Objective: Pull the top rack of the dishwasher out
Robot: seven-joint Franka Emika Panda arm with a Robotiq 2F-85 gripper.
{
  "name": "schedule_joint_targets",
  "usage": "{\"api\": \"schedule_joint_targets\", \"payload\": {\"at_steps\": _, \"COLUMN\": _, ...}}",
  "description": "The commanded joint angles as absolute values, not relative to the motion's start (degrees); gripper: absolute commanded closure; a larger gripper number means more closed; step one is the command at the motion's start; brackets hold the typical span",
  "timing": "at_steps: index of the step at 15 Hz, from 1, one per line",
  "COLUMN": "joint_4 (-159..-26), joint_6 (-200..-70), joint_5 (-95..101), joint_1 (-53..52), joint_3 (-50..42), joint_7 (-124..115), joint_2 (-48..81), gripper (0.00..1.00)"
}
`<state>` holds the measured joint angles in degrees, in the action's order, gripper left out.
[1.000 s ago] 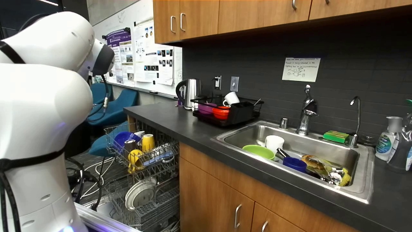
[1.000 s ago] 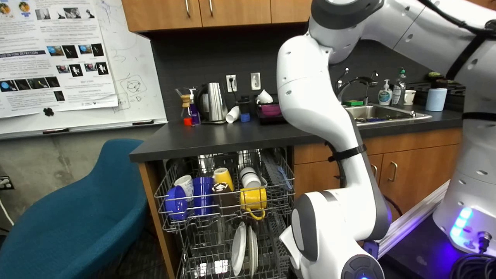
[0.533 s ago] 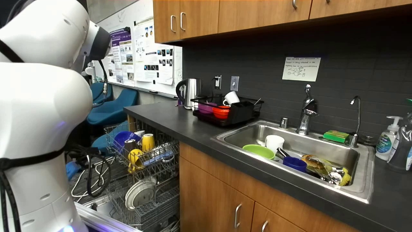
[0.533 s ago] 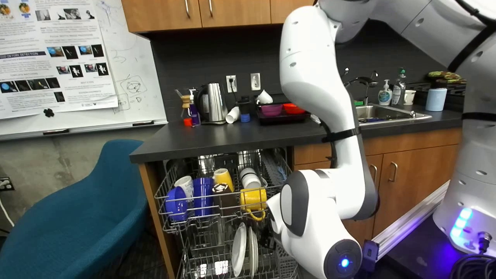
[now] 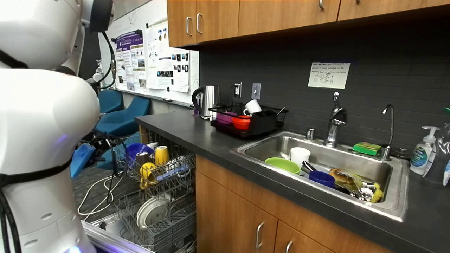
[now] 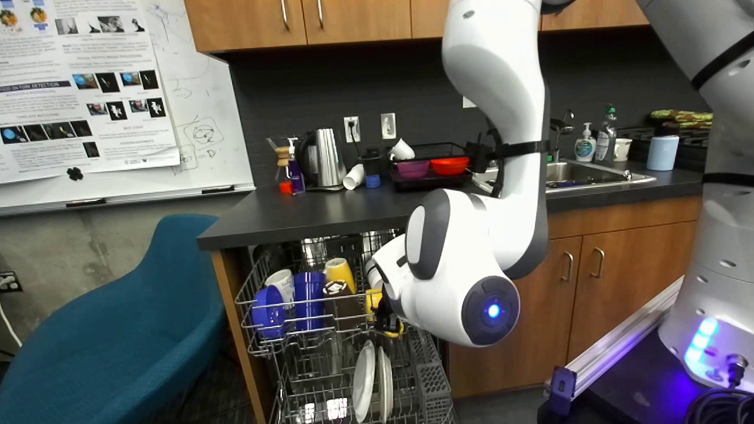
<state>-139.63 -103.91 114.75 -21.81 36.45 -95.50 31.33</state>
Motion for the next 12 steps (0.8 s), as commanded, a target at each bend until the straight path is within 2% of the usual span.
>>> {"api": "schedule_joint_targets", "payload": {"at_steps": 1, "joint_4": -148.6, "joint_6": -116.4, "joint_5": 110.5, "joint_1": -18.6, "joint_3": 39.6, "joint_7": -86.8, "joint_2": 18.9, "gripper": 0.00}}
{"api": "schedule_joint_targets", "payload": {"at_steps": 9, "joint_4": -165.3, "joint_6": -140.1, "joint_5": 97.1, "joint_1": -13.0, "joint_3": 49.1, "joint_7": -63.6, "joint_2": -4.1, "gripper": 0.00}}
{"api": "schedule_joint_targets", "payload": {"at_steps": 10, "joint_4": -160.1, "joint_6": -137.3, "joint_5": 97.3, "joint_1": -16.9, "joint_3": 45.2, "joint_7": -58.4, "joint_2": 1.1, "gripper": 0.00}}
{"api": "schedule_joint_targets", "payload": {"at_steps": 12, "joint_4": -160.9, "joint_6": -136.7, "joint_5": 100.1, "joint_1": -18.4, "joint_3": 44.1, "joint_7": -55.1, "joint_2": -1.6, "gripper": 0.00}}
